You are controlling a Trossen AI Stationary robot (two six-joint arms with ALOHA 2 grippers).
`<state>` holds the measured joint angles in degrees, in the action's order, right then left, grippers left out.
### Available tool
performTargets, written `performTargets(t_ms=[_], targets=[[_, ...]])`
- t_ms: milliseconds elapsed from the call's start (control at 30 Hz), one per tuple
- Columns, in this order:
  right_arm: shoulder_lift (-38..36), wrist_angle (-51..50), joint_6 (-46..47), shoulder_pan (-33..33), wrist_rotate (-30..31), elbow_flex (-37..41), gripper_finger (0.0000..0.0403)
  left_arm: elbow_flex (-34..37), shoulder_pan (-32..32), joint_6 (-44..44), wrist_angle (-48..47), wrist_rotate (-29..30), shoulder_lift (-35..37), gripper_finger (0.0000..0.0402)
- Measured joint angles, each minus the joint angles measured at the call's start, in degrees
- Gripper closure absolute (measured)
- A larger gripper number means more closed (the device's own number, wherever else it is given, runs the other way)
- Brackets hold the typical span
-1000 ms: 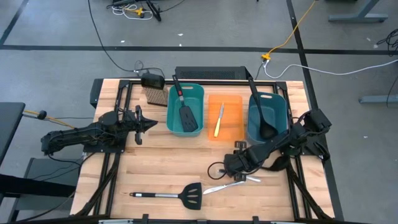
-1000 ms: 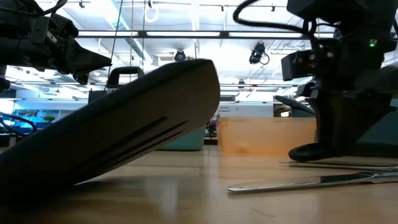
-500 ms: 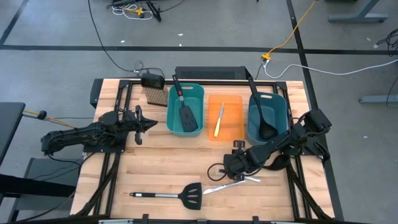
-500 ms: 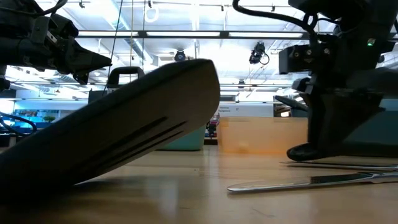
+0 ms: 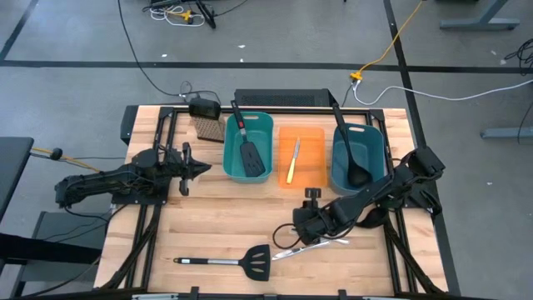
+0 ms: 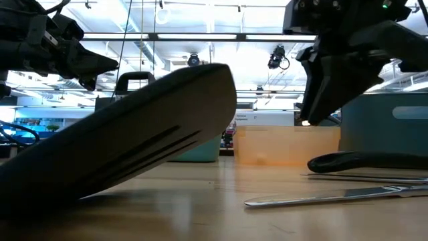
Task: Pick & Place Kitchen Items
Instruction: Put the black spatula into the green bin
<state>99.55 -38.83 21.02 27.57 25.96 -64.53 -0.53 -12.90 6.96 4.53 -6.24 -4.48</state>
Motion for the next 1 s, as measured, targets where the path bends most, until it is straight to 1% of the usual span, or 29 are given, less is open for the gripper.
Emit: performTargets(t_ms=[133, 300, 367, 400, 500, 600, 667, 700, 767, 833, 933, 1000], targets=[[-0.33, 3.37, -1.95, 0.37, -0.03, 0.46, 0.0301, -0.01, 0.01, 1.41, 1.36, -0.40, 0.00, 0.0388], [-1.17, 5.27, -4.79, 0.87, -1.57, 0.53, 0.0356, -0.01, 0.01, 2.80, 2.06, -2.62, 0.00, 0.0388], [-2.92, 7.74, -7.48, 1.65, -1.71, 1.53, 0.0381, -0.01, 0.02, 2.83, 2.16, -3.72, 0.01, 0.0388], [-4.48, 10.56, -8.89, 2.20, -1.81, 2.77, 0.0391, 0.01, 0.07, 2.88, 2.22, -4.07, 0.01, 0.0388], [-11.98, 20.98, -11.64, 3.52, -3.10, 9.93, 0.0392, 0.00, 1.61, 2.93, 2.87, -4.13, 0.01, 0.0388], [-22.06, 35.10, -14.52, 4.72, -2.42, 19.69, 0.0390, -0.60, 4.42, 2.88, 2.57, -4.07, -0.03, 0.0388], [-28.37, 44.04, -17.33, 5.05, -2.71, 25.08, 0.0396, -1.98, 6.80, 2.86, 2.76, -2.96, -0.01, 0.0389], [-31.19, 46.91, -18.71, 5.06, -3.62, 27.26, 0.0397, -2.83, 8.03, 2.84, 2.75, -2.36, -0.08, 0.0391], [-36.40, 50.17, -20.96, 4.59, -5.41, 30.97, 0.0396, -4.84, 10.67, 2.82, 2.43, -0.80, -1.35, 0.0395], [-41.11, 52.98, -23.31, 3.67, -5.65, 34.22, 0.0395, -7.43, 13.35, 2.22, 1.46, 1.01, -3.72, 0.0397], [-47.41, 56.06, -26.56, 2.01, -5.66, 38.14, 0.0396, -12.30, 17.64, 1.34, -1.36, 5.30, -9.35, 0.0397], [-50.75, 57.30, -27.62, 0.97, -5.85, 40.46, 0.0397, -16.02, 20.78, 1.34, -3.41, 8.22, -14.74, 0.0397]])
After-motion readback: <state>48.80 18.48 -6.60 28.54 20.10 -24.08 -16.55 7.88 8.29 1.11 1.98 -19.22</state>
